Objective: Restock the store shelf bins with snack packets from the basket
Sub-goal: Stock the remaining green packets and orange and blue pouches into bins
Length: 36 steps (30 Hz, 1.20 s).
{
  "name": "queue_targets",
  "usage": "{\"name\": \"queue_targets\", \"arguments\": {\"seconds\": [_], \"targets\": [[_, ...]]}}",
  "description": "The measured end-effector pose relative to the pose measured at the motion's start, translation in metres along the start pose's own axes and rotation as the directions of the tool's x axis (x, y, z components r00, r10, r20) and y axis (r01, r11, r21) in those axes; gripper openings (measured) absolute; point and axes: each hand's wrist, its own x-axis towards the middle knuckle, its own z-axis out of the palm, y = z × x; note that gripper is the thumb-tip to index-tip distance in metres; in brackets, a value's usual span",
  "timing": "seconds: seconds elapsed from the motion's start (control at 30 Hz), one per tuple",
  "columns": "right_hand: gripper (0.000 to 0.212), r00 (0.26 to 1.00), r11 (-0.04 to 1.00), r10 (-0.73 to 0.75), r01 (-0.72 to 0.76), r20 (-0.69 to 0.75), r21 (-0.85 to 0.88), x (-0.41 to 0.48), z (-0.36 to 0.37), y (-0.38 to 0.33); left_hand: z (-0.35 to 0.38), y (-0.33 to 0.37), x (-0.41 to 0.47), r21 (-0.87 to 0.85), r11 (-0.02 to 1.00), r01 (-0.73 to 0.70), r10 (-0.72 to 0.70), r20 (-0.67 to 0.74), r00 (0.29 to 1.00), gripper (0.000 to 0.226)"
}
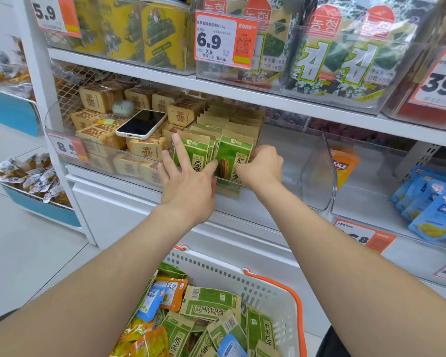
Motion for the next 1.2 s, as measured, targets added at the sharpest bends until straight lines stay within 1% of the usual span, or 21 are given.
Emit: {"name": "queue_targets", "arguments": {"seconds": [0.13, 0.2, 0.3, 0.4, 0.47, 0.5, 0.53, 0.57, 0.6, 0.63, 0.67, 0.7, 0.73, 0.8, 0.83, 0.87, 0.9, 0.97, 1.03, 1.1, 1.2], "targets": [[0.019, 0.999, 0.999, -0.034, 0.034, -0.015, 0.005, 0.002, 0.001, 0.003, -0.001, -0.001, 0.001, 0.003, 1.0, -0.001, 0.001, 0.021, 1.0, 0.063], [0.023, 1.0, 1.0, -0.003, 0.004, 0.014, -0.02, 0.005, 0.002, 0.004, -0.002, 0.0, 0.0, -0.012, 1.0, -0.007, 0.008, 0.056, 0.998, 0.064], [0.042, 0.996, 0.995, 0.077, -0.074, 0.04, -0.061, 0.005, 0.0, 0.004, -0.002, 0.0, -0.003, -0.029, 0.999, -0.018, 0.02, 0.077, 0.997, 0.069], [0.063, 0.996, 0.982, 0.079, -0.073, 0.03, -0.172, 0.001, -0.007, 0.007, -0.004, -0.001, -0.007, -0.09, 0.995, -0.038, 0.044, 0.073, 0.996, 0.065], [0.06, 0.999, 0.976, 0.043, -0.036, 0.03, -0.213, -0.006, -0.013, 0.009, -0.005, -0.002, -0.013, -0.128, 0.99, -0.058, 0.061, 0.019, 0.998, 0.055], [0.053, 1.0, 0.972, -0.019, 0.022, 0.013, -0.234, -0.011, -0.016, 0.009, -0.005, -0.003, -0.017, -0.125, 0.989, -0.077, 0.072, -0.05, 0.996, 0.047], [0.043, 0.991, 0.958, -0.13, 0.121, -0.017, -0.259, -0.016, -0.019, 0.008, -0.005, -0.003, -0.02, -0.111, 0.989, -0.094, 0.078, -0.14, 0.987, 0.037], [0.032, 0.961, 0.928, -0.272, 0.249, -0.046, -0.278, -0.023, -0.021, 0.006, -0.005, -0.004, -0.023, -0.088, 0.99, -0.106, 0.083, -0.235, 0.968, 0.028], [0.023, 0.91, 0.881, -0.411, 0.38, -0.056, -0.283, -0.031, -0.023, 0.004, -0.006, -0.004, -0.025, -0.06, 0.992, -0.115, 0.09, -0.317, 0.944, 0.023], [0.017, 0.855, 0.827, -0.518, 0.492, -0.028, -0.271, -0.039, -0.025, 0.001, -0.007, -0.006, -0.027, -0.035, 0.991, -0.128, 0.106, -0.373, 0.922, 0.019], [0.014, 0.809, 0.778, -0.586, 0.575, 0.036, -0.255, -0.047, -0.026, -0.001, -0.008, -0.007, -0.028, -0.011, 0.989, -0.148, 0.132, -0.385, 0.913, 0.017], [0.012, 0.775, 0.736, -0.62, 0.628, 0.121, -0.253, -0.056, -0.026, -0.002, -0.007, -0.01, -0.03, -0.001, 0.985, -0.17, 0.159, -0.348, 0.924, 0.015], [0.011, 0.754, 0.706, -0.623, 0.657, 0.209, -0.267, -0.063, -0.026, -0.001, -0.006, -0.012, -0.032, -0.016, 0.983, -0.186, 0.175, -0.265, 0.948, 0.015], [0.01, 0.753, 0.683, -0.542, 0.653, 0.372, -0.327, -0.076, -0.021, 0.007, -0.002, -0.017, -0.038, -0.036, 0.987, -0.157, 0.157, -0.008, 0.988, 0.017], [0.011, 0.758, 0.674, -0.468, 0.639, 0.454, -0.371, -0.082, -0.017, 0.014, 0.002, -0.02, -0.042, -0.007, 0.989, -0.147, 0.147, 0.136, 0.98, 0.018], [0.013, 0.747, 0.647, -0.392, 0.639, 0.538, -0.416, -0.087, -0.013, 0.021, 0.006, -0.022, -0.046, 0.037, 0.984, -0.171, 0.156, 0.26, 0.953, 0.02], [0.017, 0.714, 0.601, -0.322, 0.661, 0.621, -0.449, -0.092, -0.008, 0.031, 0.01, -0.023, -0.05, 0.071, 0.974, -0.217, 0.177, 0.368, 0.913, 0.022], [0.025, 0.591, 0.49, -0.208, 0.753, 0.779, -0.44, -0.103, 0.002, 0.051, 0.018, -0.024, -0.057, 0.081, 0.948, -0.308, 0.217, 0.542, 0.812, 0.024], [0.029, 0.417, 0.374, -0.084, 0.855, 0.905, -0.359, -0.116, 0.011, 0.073, 0.025, -0.021, -0.063, 0.037, 0.94, -0.339, 0.232, 0.66, 0.714, 0.029], [0.025, 0.279, 0.278, 0.05, 0.918, 0.959, -0.282, -0.13, 0.021, 0.094, 0.033, -0.016, -0.07, 0.036, 0.928, -0.371, 0.225, 0.74, 0.634, 0.033], [0.025, 0.125, 0.162, 0.176, 0.975, 0.976, -0.153, -0.153, 0.035, 0.127, 0.051, -0.006, -0.082, 0.081, 0.887, -0.455, 0.202, 0.817, 0.54, 0.036]]}}
